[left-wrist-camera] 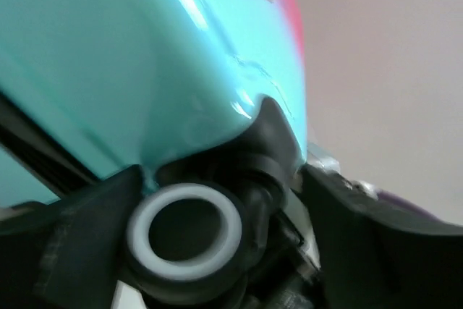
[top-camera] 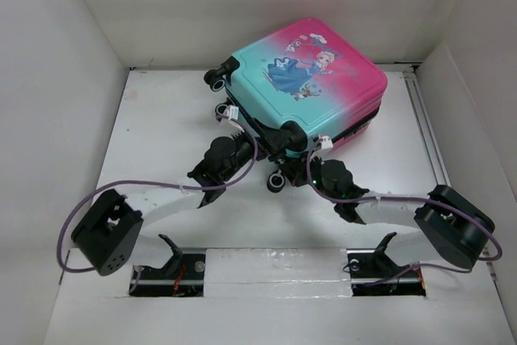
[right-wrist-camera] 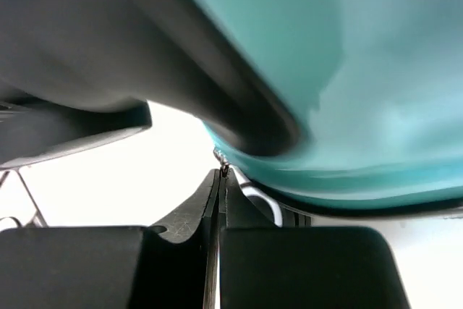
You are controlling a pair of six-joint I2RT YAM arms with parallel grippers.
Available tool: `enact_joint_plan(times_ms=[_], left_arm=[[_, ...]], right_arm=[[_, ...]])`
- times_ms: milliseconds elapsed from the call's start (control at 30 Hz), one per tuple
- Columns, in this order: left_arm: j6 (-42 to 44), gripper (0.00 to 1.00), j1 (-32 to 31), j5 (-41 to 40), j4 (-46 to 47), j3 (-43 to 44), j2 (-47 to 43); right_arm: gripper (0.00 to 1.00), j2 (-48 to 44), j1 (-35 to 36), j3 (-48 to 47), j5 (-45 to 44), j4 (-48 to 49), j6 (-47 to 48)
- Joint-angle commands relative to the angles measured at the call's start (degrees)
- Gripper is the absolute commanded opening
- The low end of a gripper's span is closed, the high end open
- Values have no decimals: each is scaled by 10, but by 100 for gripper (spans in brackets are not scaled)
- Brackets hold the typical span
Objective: Pack the luggage
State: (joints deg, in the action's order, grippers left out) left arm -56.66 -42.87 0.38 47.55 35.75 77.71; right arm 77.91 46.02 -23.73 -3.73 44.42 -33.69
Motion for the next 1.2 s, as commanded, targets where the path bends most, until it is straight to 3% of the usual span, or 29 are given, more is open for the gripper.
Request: enact_joint_plan(times_ms=[0, 33, 100, 133, 233, 267, 300, 433, 500, 667, 900, 1167], left_arm=[[56, 93, -29, 5, 10, 29, -107], [99, 100, -29, -103, -20, 29, -133], [113, 100, -14, -194, -75, 24, -180], [113, 100, 8, -200, -89, 29, -187], [73, 100, 152, -123, -155, 57, -174], [61, 100, 195, -43, -155, 63, -164], [26, 100, 268, -16, -155, 63, -141], [-42, 99, 381, 97, -52, 49, -49], [-57, 95, 400, 151, -23, 77, -2], [-118, 93, 411, 199, 74, 126, 137], [-157, 91, 411, 212, 174, 171, 205], [-194, 86, 411, 224, 185, 209, 277]], right_arm=[[0, -48, 24, 18, 20, 60, -61], [0, -56, 24, 18, 4, 45, -49], [0, -62, 24, 18, -7, 26, -42], [0, -67, 18, 18, -7, 26, -42], [0, -67, 18, 12, -7, 8, -37], [0, -67, 18, 12, -1, 2, -37], [0, -67, 18, 12, -1, 2, -37], [0, -67, 18, 0, 21, -3, -31], [0, -55, 18, 0, 30, -3, -26], [0, -48, 23, -5, 42, -3, -21], [0, -43, 23, -5, 52, -8, -21], [0, -36, 23, -5, 57, -8, -21]])
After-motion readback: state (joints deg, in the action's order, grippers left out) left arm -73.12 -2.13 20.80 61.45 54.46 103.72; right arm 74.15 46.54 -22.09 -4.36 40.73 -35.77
